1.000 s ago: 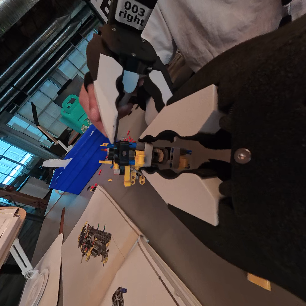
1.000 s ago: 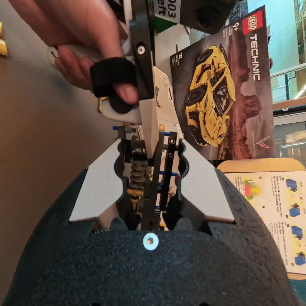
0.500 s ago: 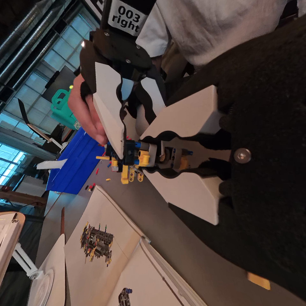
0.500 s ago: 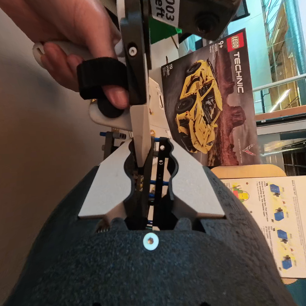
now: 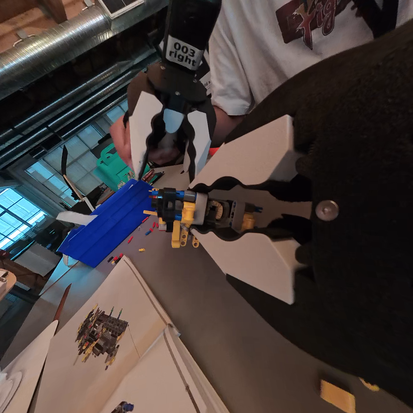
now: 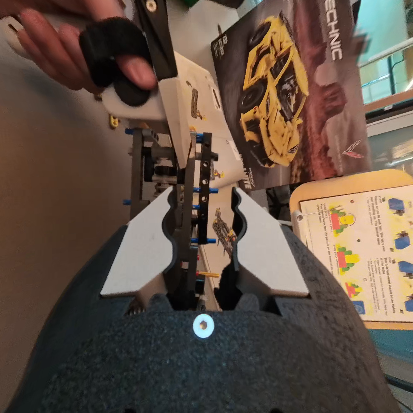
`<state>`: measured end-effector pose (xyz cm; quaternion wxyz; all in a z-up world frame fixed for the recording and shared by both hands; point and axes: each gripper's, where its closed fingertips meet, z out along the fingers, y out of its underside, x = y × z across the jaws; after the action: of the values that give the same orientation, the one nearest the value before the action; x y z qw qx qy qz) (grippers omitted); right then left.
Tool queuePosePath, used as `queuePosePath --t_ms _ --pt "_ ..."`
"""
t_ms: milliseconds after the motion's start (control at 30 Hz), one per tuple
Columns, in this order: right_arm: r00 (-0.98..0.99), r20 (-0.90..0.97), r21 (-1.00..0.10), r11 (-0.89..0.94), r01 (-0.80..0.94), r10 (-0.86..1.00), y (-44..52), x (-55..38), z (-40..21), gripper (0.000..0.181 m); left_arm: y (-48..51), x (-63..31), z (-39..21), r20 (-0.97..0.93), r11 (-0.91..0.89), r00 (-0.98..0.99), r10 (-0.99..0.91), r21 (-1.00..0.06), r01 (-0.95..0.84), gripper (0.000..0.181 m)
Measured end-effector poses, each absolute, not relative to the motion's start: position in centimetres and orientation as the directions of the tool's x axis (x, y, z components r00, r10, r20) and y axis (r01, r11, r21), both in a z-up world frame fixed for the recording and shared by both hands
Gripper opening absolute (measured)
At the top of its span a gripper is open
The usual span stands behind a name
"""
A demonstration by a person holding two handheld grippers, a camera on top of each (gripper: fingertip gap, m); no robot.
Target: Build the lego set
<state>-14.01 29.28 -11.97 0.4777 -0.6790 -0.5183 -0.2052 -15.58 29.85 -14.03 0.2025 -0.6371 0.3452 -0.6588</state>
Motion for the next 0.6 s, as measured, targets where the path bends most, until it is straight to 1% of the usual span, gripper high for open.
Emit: queuePosePath --t_ms 100,167,200,267,400,467,533,600 --pt "0.360 0.793 -0.400 -0.026 0.916 0.492 29.9 -14.1 -12.2 0.044 29.3 -15.5 -13.6 0.659 -0.639 -0.110 -0.744 -0.750 -0.173 0.028" --pt "0.349 0.797 -0.393 -0.016 0.920 0.493 29.8 -14.5 -12.3 0.028 29.6 -15.6 -13.1 0.646 -0.631 -0.102 -0.756 -0.762 -0.147 0.028" --pt "0.341 0.810 -0.385 -0.007 0.923 0.477 29.8 -14.6 -12.3 0.023 29.7 -15.6 -13.0 0.631 -0.618 -0.097 -0.770 -0.774 -0.137 0.028" --pt "0.328 0.834 -0.369 0.007 0.929 0.444 29.9 -14.7 -12.0 0.022 29.8 -15.7 -12.6 0.605 -0.594 -0.087 -0.791 -0.795 -0.125 0.028" --pt "0.422 0.811 -0.470 0.020 0.883 0.406 29.9 -14.6 -10.5 0.022 29.7 -15.8 -10.6 0.576 -0.574 -0.139 -0.806 -0.817 -0.057 0.030" --pt "0.452 0.818 -0.492 0.026 0.870 0.355 30.1 -13.9 -9.4 0.022 29.8 -16.1 -8.9 0.558 -0.568 -0.175 -0.811 -0.823 0.010 0.041" --pt "0.501 0.814 -0.532 0.032 0.846 0.293 30.4 -13.0 -8.3 0.022 30.5 -16.9 -7.5 0.525 -0.543 -0.163 -0.835 -0.835 0.089 0.049" --pt "0.602 0.755 -0.628 0.027 0.777 0.260 30.6 -12.0 -7.2 0.021 31.1 -17.4 -6.9 0.478 -0.490 -0.112 -0.871 -0.861 0.140 0.055"
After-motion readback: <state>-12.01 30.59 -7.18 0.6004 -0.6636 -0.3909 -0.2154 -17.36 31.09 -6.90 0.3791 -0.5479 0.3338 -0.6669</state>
